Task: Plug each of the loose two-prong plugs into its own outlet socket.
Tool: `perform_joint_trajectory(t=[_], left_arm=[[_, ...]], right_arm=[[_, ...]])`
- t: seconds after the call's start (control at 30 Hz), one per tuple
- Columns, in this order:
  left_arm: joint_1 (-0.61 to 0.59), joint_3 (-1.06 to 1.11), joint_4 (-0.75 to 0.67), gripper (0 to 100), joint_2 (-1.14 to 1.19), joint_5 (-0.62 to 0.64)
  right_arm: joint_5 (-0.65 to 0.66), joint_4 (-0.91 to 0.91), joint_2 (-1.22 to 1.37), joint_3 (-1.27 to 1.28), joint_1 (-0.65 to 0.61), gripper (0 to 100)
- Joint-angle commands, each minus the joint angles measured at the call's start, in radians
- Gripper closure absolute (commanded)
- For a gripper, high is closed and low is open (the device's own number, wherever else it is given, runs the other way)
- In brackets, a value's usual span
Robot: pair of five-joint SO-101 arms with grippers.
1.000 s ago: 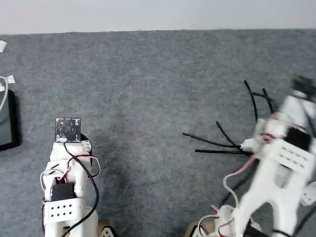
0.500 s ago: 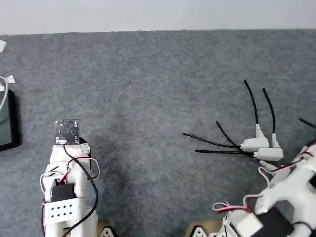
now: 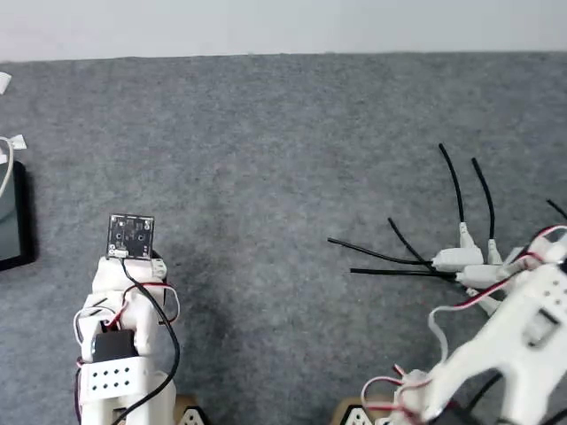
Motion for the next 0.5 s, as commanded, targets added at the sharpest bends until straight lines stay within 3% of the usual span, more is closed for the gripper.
perform_joint_trajectory(t=[0.0, 0.2, 0.47], left_arm=[[0.006, -0.073, 0.072, 98, -0.018, -0.015], [-0.04, -0.074, 0.092, 98, -0.018, -0.015], [-0.044, -0.088, 0.14, 98, -0.037, -0.014]], right_arm=[[-0.017, -0.007, -0.177, 0.121, -0.084, 99.1], [0.072, -0.197, -0.417, 0.468, -0.194, 97.6], [0.181, -0.228, -0.656, 0.715, -0.315, 97.6]])
